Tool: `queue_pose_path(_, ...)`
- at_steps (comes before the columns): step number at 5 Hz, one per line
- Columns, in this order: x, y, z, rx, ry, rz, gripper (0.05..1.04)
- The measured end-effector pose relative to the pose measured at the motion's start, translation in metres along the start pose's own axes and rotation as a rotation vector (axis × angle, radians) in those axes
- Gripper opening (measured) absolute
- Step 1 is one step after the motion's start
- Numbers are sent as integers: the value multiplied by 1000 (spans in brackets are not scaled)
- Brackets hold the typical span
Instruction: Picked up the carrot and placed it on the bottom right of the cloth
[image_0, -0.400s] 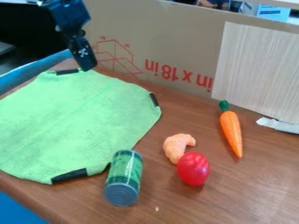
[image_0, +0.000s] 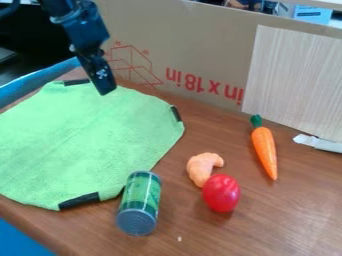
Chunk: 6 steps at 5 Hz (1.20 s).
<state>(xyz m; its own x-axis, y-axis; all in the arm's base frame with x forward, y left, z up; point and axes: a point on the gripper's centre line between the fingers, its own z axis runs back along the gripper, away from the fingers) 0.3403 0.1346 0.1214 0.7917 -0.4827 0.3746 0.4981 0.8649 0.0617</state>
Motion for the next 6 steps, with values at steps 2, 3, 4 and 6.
queue_pose_path(2, 19, -28, -16, 6, -49, 156, 1000)
queue_pose_path(3, 36, -52, -26, 22, -92, 271, 1000)
queue_pose_path(4, 54, -74, -32, 90, -107, 357, 1000)
queue_pose_path(6, 90, -118, -49, 107, -142, 423, 1000)
